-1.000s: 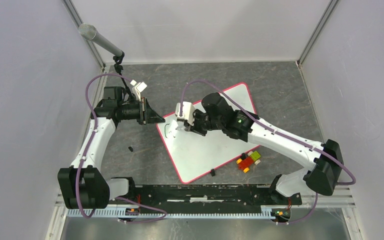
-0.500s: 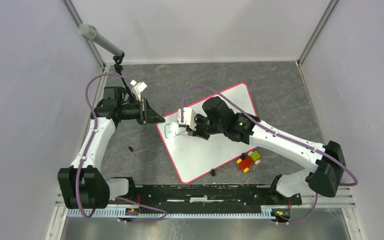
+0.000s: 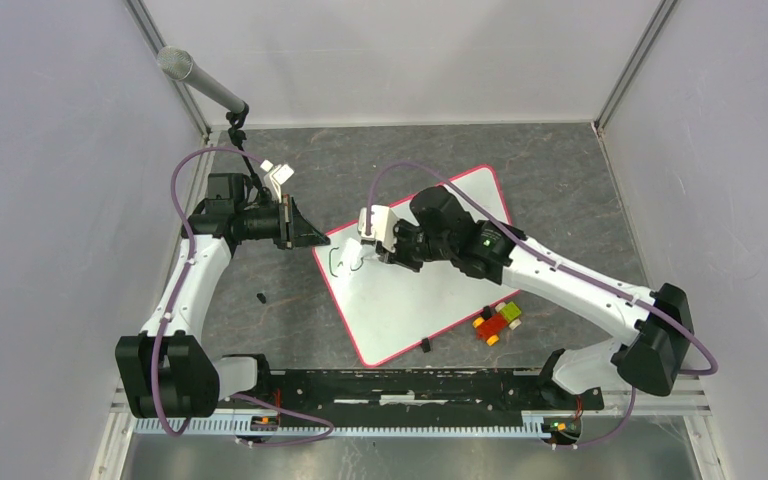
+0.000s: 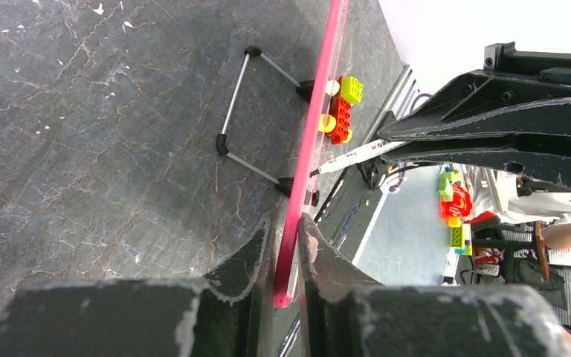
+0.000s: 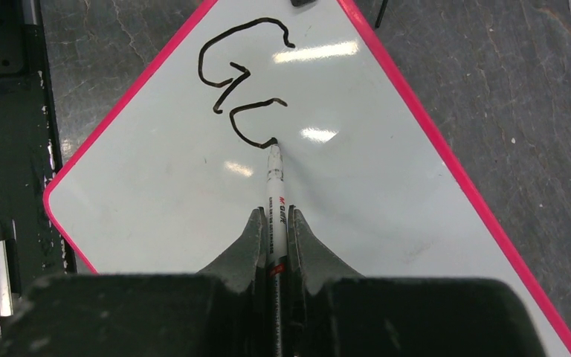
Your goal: Write a sentence on the whiteboard
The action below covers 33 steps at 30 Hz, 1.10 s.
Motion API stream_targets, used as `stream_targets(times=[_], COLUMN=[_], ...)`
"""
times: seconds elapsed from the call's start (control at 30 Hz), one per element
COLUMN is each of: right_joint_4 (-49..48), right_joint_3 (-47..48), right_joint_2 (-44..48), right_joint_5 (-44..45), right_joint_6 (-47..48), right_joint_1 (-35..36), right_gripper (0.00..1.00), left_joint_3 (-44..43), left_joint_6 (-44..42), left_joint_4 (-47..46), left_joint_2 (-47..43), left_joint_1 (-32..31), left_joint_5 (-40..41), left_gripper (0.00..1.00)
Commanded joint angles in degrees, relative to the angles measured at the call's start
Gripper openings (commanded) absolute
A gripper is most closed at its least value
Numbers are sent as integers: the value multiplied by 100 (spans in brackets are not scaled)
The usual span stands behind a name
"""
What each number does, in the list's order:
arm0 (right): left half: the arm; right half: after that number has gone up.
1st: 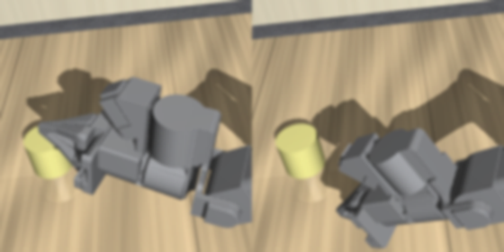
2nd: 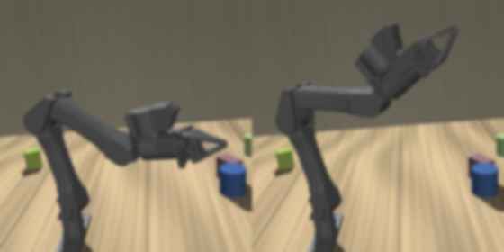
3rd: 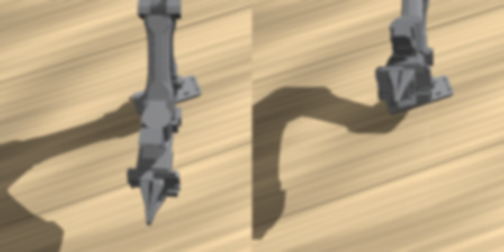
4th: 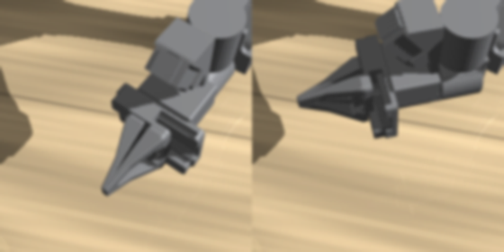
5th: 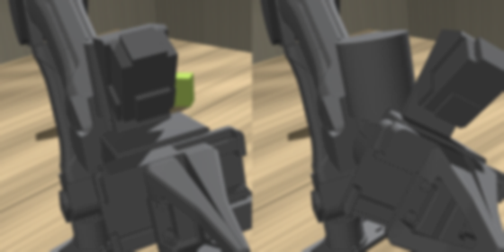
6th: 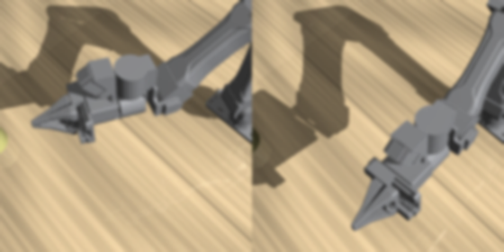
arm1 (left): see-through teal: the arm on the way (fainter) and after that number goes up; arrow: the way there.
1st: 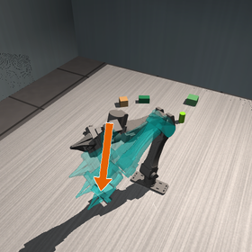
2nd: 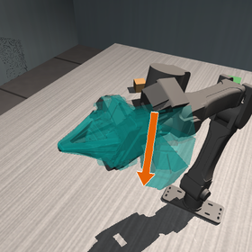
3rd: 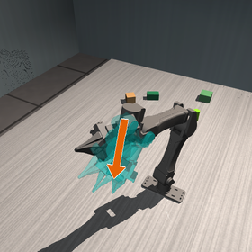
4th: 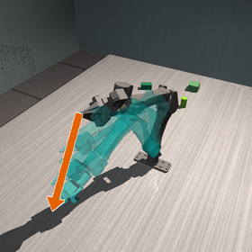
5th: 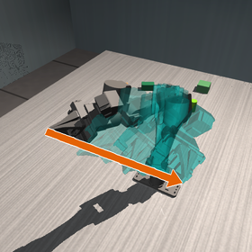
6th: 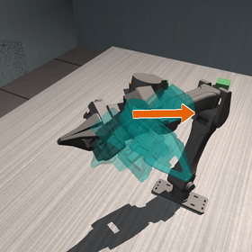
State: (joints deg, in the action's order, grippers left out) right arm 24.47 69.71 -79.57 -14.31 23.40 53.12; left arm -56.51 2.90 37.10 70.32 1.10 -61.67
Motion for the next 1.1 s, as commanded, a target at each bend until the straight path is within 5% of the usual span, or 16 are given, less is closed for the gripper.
stream_targets(times=[0.0,1.07], right_joint_4=[-206,-47], right_joint_3=[354,212], right_joint_2=[-133,218], right_joint_5=[268,-59], right_joint_6=[-37,-99], right_joint_1=[-75,-184], right_gripper=[0,0], left_joint_3=[0,0], left_joint_6=[-87,-87], left_joint_4=[8,10], left_joint_2=[-132,-149], left_joint_1=[-5,-9], left_joint_5=[-52,-47], left_gripper=[2,2])
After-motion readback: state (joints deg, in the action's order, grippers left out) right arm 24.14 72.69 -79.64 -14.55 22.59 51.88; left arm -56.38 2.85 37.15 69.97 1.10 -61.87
